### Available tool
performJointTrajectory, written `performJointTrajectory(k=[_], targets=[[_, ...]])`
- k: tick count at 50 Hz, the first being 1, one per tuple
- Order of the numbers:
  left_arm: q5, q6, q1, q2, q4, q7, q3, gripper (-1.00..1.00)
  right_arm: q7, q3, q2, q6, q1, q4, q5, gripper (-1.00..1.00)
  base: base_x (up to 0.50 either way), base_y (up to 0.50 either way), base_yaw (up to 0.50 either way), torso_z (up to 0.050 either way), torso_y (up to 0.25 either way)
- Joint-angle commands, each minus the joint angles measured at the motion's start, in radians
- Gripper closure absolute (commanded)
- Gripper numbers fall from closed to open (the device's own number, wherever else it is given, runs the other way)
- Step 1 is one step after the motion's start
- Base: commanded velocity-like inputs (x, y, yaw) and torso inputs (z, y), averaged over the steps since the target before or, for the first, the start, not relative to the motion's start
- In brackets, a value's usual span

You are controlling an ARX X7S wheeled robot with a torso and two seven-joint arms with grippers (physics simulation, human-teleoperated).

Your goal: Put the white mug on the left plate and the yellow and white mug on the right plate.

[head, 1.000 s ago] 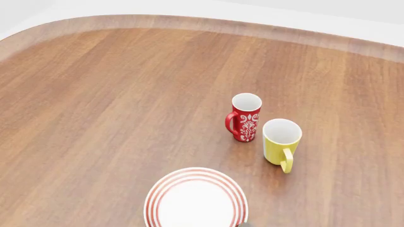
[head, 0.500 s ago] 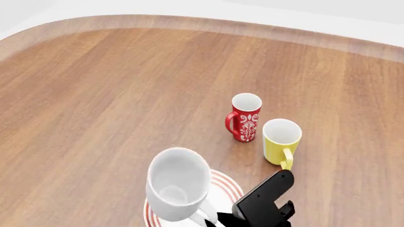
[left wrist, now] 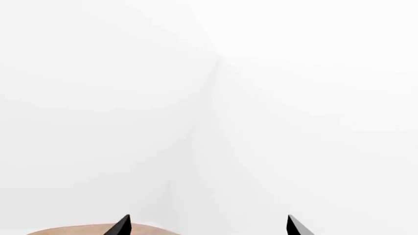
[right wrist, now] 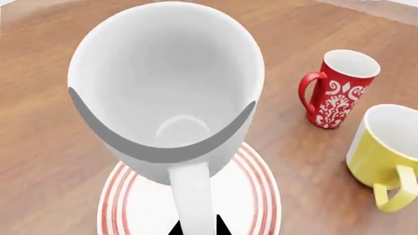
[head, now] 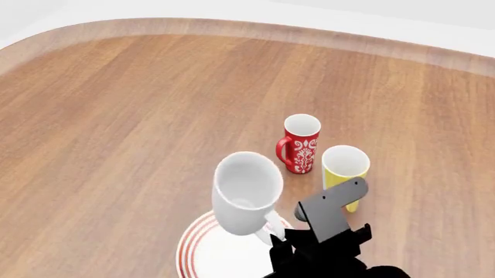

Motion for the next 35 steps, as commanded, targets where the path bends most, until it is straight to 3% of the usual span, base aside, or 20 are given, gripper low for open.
performJointTrajectory(k=[1, 35], targets=[[-0.002, 0.01, 0.006, 0.0, -0.005, 0.003, -0.001, -1.0, 0.033, -0.022, -0.047, 0.016, 0.083, 0.149, -0.047, 1.0, 0.0, 0.0, 0.0, 0.0, 0.0], [-0.03, 0.041, 0.03, 0.0, 0.0, -0.001, -0.019, -1.0, -0.021, -0.107, -0.112, -0.036, 0.138, 0.356, -0.101, 1.0, 0.0, 0.0, 0.0, 0.0, 0.0]])
